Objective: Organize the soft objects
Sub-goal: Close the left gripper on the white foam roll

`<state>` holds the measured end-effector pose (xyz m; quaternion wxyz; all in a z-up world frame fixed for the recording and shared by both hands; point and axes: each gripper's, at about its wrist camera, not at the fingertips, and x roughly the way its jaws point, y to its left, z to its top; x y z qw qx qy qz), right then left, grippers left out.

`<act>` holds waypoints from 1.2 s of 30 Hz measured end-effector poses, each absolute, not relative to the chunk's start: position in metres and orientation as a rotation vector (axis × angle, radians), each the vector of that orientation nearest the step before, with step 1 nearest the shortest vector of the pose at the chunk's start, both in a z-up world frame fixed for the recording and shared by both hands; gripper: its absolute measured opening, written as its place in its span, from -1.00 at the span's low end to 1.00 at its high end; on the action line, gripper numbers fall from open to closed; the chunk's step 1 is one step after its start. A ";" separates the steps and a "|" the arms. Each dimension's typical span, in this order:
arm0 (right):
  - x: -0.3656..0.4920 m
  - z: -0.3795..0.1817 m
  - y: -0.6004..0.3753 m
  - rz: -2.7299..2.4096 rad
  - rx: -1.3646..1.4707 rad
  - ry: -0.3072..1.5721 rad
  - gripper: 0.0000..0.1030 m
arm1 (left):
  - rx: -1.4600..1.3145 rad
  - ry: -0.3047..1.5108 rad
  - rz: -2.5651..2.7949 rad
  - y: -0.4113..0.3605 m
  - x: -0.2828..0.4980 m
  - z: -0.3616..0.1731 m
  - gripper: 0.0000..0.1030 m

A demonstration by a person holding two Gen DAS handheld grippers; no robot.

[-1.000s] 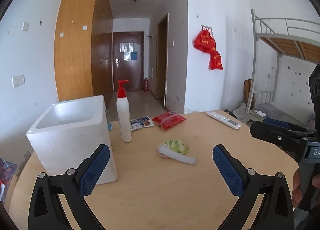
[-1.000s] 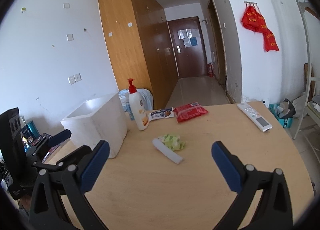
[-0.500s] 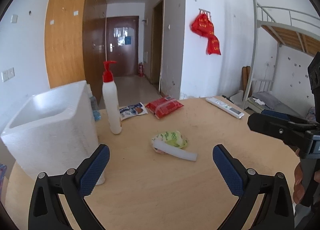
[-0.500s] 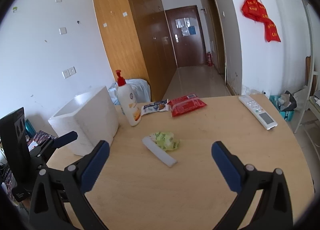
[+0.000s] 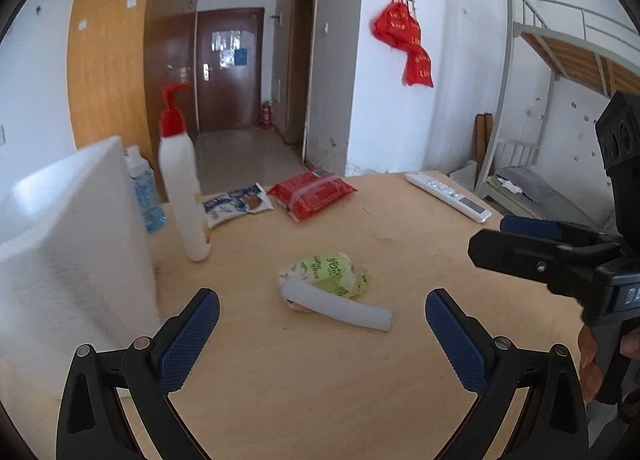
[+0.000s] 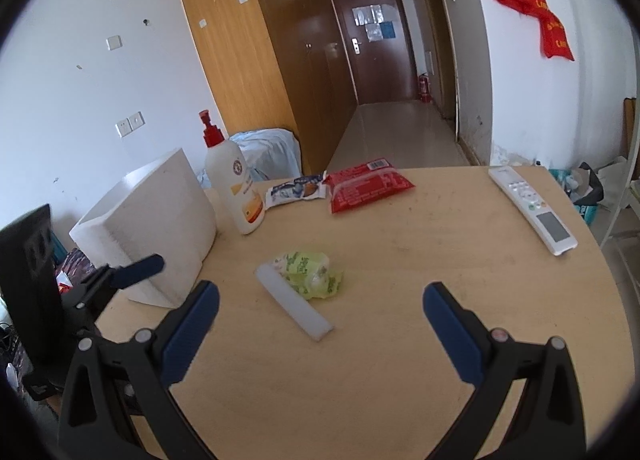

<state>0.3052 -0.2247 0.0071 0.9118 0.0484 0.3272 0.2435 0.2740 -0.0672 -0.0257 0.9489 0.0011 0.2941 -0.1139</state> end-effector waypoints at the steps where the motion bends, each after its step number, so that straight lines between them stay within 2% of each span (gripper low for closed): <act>1: 0.307 0.006 -0.225 0.504 0.097 0.678 1.00 | 0.007 0.604 -0.229 -0.069 0.279 -0.027 0.99; 7: 0.316 -0.001 -0.225 0.531 0.097 0.696 1.00 | -0.038 0.685 -0.213 -0.071 0.309 -0.051 0.99; 13: 0.321 -0.008 -0.230 0.553 0.121 0.705 1.00 | -0.098 0.773 -0.201 -0.067 0.336 -0.072 0.86; 19: 0.320 -0.008 -0.232 0.573 0.124 0.698 1.00 | -0.128 0.833 -0.215 -0.068 0.350 -0.087 0.55; 25: 0.320 -0.011 -0.234 0.570 0.125 0.704 1.00 | -0.157 0.853 -0.237 -0.066 0.356 -0.093 0.12; 31: 0.318 -0.010 -0.233 0.578 0.116 0.694 0.99 | -0.139 0.843 -0.239 -0.068 0.357 -0.093 -0.10; 32: 0.318 -0.010 -0.232 0.578 0.116 0.694 0.99 | -0.139 0.836 -0.235 -0.068 0.357 -0.092 -0.25; 36: 0.319 -0.012 -0.232 0.573 0.114 0.700 0.99 | -0.140 0.834 -0.242 -0.069 0.359 -0.092 -0.56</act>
